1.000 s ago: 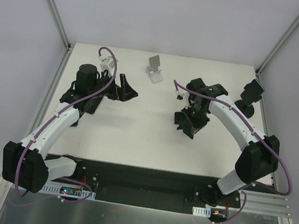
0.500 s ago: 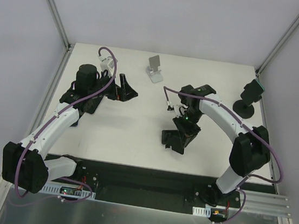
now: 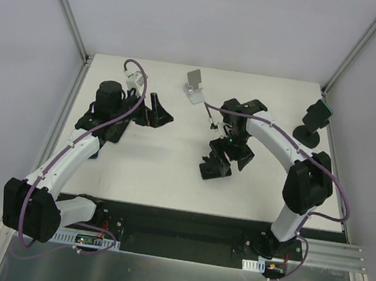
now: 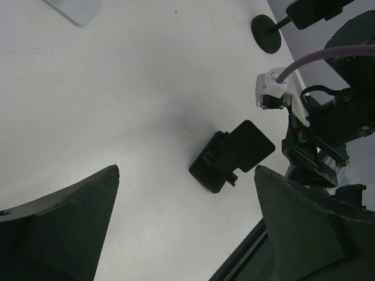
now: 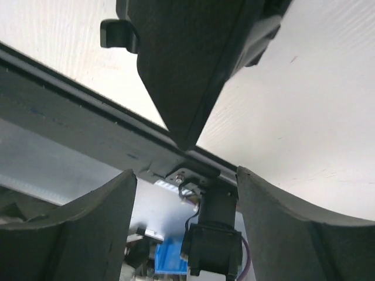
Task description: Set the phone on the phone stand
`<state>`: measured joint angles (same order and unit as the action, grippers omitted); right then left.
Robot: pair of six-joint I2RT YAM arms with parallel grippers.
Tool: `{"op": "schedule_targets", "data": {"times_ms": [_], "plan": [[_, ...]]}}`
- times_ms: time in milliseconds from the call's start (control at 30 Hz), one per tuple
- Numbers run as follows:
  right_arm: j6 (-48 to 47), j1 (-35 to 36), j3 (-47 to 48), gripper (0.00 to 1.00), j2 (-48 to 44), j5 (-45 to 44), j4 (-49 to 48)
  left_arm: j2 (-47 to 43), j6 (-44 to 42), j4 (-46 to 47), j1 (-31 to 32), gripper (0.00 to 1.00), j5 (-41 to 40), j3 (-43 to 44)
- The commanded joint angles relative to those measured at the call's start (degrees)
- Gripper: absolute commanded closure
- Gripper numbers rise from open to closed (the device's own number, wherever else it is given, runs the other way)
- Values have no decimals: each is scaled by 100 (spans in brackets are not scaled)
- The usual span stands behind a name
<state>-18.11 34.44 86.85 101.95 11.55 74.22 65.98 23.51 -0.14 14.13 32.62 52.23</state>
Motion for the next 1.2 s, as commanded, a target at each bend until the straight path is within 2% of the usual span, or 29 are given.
{"op": "schedule_targets", "data": {"times_ms": [0,67,100,200,267,300,333,600,733,767,867,933,1033,1167], "plan": [[1070,46,-79,27,-745,-802,-781,-155,31,260,-68,2,166,-28],[1790,72,-735,26,-1375,-917,-1459,-138,31,260,-68,2,174,-20],[2646,168,-992,25,-1615,-1083,-2167,-138,40,260,-68,2,183,-20],[3556,527,-2126,21,-2468,-1058,-3644,-146,31,252,-68,3,166,-37],[3822,625,-2356,21,-2610,-1120,-3870,-129,31,252,-68,3,157,-37],[3902,695,-2505,21,-2628,-1677,-3853,-137,31,252,-68,2,157,-28],[3981,705,-2584,22,-2636,-1830,-3888,-129,31,260,-77,3,165,-28],[3903,670,-3051,32,-2646,-2894,-4511,-129,40,260,-68,3,192,-2],[3938,547,-3209,38,-2558,-2939,-4671,-164,249,243,-68,4,210,68],[3947,486,-3192,45,-2557,-2992,-4549,-173,320,173,-68,4,192,112],[3745,485,-3122,54,-2584,-3316,-4276,-199,716,-362,-68,5,218,507],[3333,494,-3043,55,-2566,-3440,-4144,-269,892,-416,-68,5,297,604],[2420,485,-2902,55,-2531,-3371,-4003,-445,657,-416,-68,5,228,561],[1356,476,-2893,56,-2654,-2652,-4072,-664,269,-417,-68,5,52,411]]}}
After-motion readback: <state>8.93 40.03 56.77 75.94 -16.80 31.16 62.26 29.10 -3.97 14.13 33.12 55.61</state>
